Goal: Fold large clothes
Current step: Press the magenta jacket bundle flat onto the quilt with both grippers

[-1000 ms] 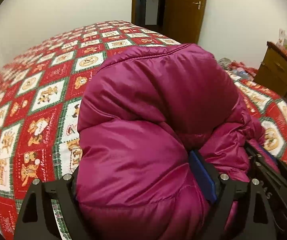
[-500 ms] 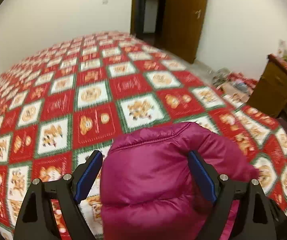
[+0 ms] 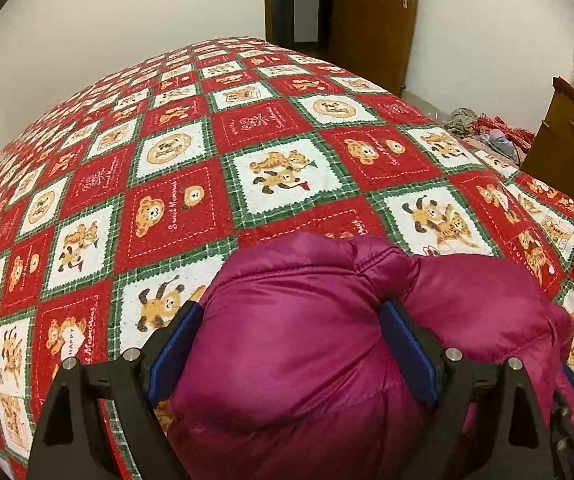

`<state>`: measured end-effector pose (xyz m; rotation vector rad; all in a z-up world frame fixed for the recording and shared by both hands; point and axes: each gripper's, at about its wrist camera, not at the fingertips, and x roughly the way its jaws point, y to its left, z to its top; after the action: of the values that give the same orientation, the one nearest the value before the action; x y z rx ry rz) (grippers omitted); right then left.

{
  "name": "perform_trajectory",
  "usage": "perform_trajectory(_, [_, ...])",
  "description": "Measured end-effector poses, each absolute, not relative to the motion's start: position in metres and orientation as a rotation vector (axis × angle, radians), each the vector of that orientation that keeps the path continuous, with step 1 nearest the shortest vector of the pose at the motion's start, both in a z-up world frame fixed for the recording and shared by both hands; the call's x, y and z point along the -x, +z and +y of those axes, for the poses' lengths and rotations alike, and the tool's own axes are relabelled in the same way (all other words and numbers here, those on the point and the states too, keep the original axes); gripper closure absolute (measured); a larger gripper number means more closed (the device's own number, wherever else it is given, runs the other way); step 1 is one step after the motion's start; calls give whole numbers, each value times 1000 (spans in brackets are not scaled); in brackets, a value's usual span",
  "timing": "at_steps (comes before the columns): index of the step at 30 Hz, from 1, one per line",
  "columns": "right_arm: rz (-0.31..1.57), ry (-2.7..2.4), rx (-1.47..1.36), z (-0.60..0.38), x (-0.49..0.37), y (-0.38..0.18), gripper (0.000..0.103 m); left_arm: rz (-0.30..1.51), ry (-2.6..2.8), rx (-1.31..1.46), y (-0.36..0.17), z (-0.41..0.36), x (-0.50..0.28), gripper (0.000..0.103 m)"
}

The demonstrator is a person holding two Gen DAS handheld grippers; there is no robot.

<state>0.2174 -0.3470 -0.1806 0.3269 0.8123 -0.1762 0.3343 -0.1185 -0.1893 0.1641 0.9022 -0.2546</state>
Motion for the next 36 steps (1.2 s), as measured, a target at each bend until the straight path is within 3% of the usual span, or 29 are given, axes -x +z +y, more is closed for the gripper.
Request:
perform_trajectory(6, [836,-141,-393,-362,-240,-173,61,900,-246,-168,-190,-118,-335,12])
perform_trajectory(10, [817,-156,-249,-344,-248,-181,60,899,-239,-168,-191,-119,-336,11])
perform_trajectory(19, [802,-166,-245,-344,-246,-182,60,937,-288,-70,-183,-101,-333,11])
perform_trajectory(27, [839,-182,-206,-344,-245,-178,58,951,-317,-38,-164,-72,-280,11])
perform_trajectory(29, [860,-209,-185,-344,-237,-172,50,957,-324,-57,-166,-71,-271,11])
perform_trajectory(36, [800,-175,-273,-346,-172,-153,49,948,-321,-102,-163,-69,-247,11])
